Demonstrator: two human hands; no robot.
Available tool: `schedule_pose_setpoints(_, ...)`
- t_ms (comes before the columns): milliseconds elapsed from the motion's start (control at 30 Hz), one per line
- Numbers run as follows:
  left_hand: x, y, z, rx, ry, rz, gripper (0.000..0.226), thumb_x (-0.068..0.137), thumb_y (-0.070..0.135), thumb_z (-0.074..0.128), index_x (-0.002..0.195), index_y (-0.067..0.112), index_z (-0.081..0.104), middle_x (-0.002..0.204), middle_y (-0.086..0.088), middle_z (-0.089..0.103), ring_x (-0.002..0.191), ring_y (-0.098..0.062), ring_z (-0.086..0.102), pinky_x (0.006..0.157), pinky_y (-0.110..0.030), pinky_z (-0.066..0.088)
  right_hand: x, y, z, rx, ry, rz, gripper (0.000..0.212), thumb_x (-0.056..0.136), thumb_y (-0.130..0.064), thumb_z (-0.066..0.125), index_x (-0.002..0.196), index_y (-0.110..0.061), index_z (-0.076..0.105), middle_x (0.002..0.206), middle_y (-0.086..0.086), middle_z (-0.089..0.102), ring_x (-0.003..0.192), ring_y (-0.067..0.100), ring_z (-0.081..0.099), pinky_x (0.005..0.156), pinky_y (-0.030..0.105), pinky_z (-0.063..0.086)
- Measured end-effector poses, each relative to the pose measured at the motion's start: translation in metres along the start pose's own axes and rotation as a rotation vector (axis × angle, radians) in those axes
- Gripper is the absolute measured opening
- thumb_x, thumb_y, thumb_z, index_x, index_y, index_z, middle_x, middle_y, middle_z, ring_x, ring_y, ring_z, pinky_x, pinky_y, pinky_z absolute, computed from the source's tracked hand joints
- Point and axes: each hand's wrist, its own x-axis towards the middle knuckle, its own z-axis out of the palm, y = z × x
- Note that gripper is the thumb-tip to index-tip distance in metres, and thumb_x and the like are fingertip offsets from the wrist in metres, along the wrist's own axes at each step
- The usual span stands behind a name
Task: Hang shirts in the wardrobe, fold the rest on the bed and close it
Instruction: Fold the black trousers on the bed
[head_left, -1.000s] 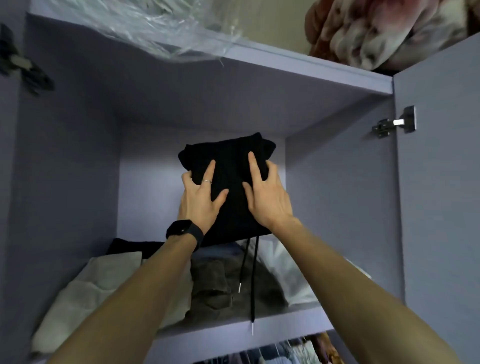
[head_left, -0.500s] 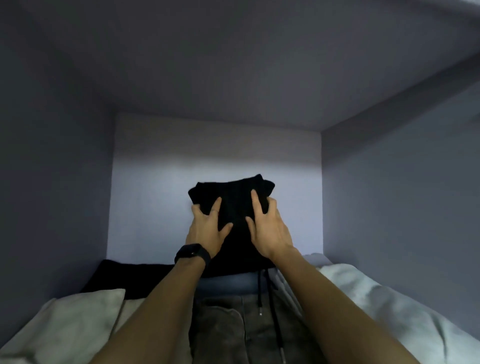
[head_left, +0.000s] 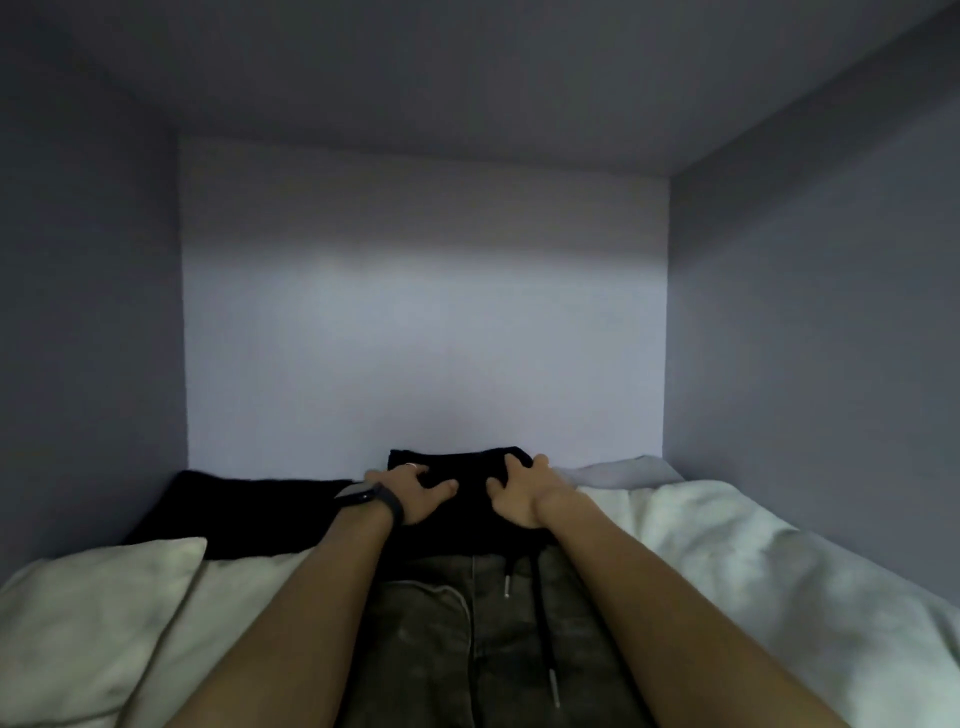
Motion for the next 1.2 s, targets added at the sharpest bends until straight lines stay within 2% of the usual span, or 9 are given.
schedule_pose_setpoints(67,-0.006,0.004,-0.005,0.190,0.055,-0.038,0.083,0.084,0.084,0.034,0.153,0.039,0.030,0.162,-0.012,0.014,0.146,-0.034,0.021,0.117,-0.046,0.021,-0.002,-0.001,-0.003,-0.175,0.057,0.003,0.071,0.101,-0.057,0.025,0.160,-0.019,0.012,0.164,0.016,0.003,0.145,0.041,0.020,0.115,0.050,0.025)
schedule_pose_setpoints(167,-0.006,0.015,-0.005,0.363,0.169,0.109,0.069,0.094,0.069,0.028,0.154,0.036,0.029,0.167,-0.001,-0.002,0.152,-0.027,0.002,0.118,-0.058,0.005,0.002,-0.007,-0.001,-0.250,0.189,-0.167,0.066,0.101,-0.054,0.024,0.160,-0.030,0.008,0.167,-0.001,-0.018,0.153,0.029,-0.005,0.120,0.052,0.009)
schedule_pose_setpoints(267,-0.001,0.015,0.016,0.282,0.011,0.153,0.066,0.099,0.064,0.019,0.158,0.038,0.011,0.167,0.007,-0.004,0.153,-0.018,-0.010,0.118,-0.056,-0.004,0.006,-0.002,0.016,-0.096,-0.001,-0.219,0.058,0.104,-0.053,0.015,0.158,-0.042,-0.003,0.166,-0.009,-0.020,0.152,0.015,-0.019,0.122,0.054,-0.007)
schedule_pose_setpoints(400,0.007,0.007,0.029,0.253,-0.014,0.124,0.067,0.096,0.069,0.014,0.157,0.042,0.007,0.166,0.012,-0.006,0.153,-0.017,-0.013,0.119,-0.056,-0.005,0.010,0.004,0.022,-0.033,-0.075,-0.175,0.057,0.103,-0.058,0.010,0.157,-0.046,-0.004,0.165,-0.012,-0.020,0.151,0.012,-0.022,0.122,0.056,-0.009)
schedule_pose_setpoints(500,0.002,0.015,0.016,0.293,-0.041,0.137,0.067,0.097,0.068,0.016,0.158,0.039,0.013,0.167,0.009,0.001,0.154,-0.018,-0.005,0.120,-0.055,0.002,0.002,-0.001,0.010,-0.110,-0.079,-0.157,0.057,0.104,-0.056,0.012,0.158,-0.043,-0.003,0.166,-0.008,-0.019,0.153,0.016,-0.019,0.121,0.059,-0.005)
schedule_pose_setpoints(667,-0.053,0.027,-0.041,0.219,0.070,0.223,0.046,0.104,0.044,0.038,0.139,0.020,0.056,0.142,-0.010,0.056,0.126,-0.028,0.053,0.106,-0.036,0.043,-0.059,-0.005,-0.035,-0.150,0.027,-0.276,0.059,0.106,-0.039,0.033,0.160,-0.031,0.012,0.169,0.000,-0.007,0.155,0.021,0.000,0.123,0.056,0.007)
schedule_pose_setpoints(867,-0.216,0.012,-0.050,0.226,0.350,0.227,0.051,0.096,0.047,0.049,0.143,0.031,0.049,0.141,-0.004,0.056,0.126,-0.027,0.053,0.103,-0.040,0.046,-0.182,0.000,-0.049,0.031,0.197,-0.509,0.056,0.105,-0.040,0.039,0.158,-0.033,0.024,0.169,-0.001,0.007,0.154,0.020,0.009,0.123,0.048,0.017)
schedule_pose_setpoints(1067,-0.404,-0.045,0.001,0.214,0.560,-0.069,0.054,0.094,0.049,0.046,0.147,0.037,0.042,0.149,0.005,0.046,0.136,-0.022,0.039,0.108,-0.042,0.033,-0.331,-0.016,0.015,0.254,0.455,-0.854,0.047,0.100,-0.036,0.050,0.147,-0.032,0.048,0.161,-0.007,0.033,0.149,0.014,0.025,0.120,0.041,0.025)
schedule_pose_setpoints(1200,-0.560,-0.107,0.054,0.215,0.544,-0.348,0.052,0.095,0.049,0.046,0.146,0.040,0.041,0.146,0.010,0.047,0.132,-0.021,0.041,0.104,-0.041,0.037,-0.434,-0.038,0.089,0.445,0.303,-1.056,0.044,0.098,-0.029,0.058,0.142,-0.028,0.056,0.154,-0.005,0.045,0.141,0.017,0.039,0.116,0.038,0.033)
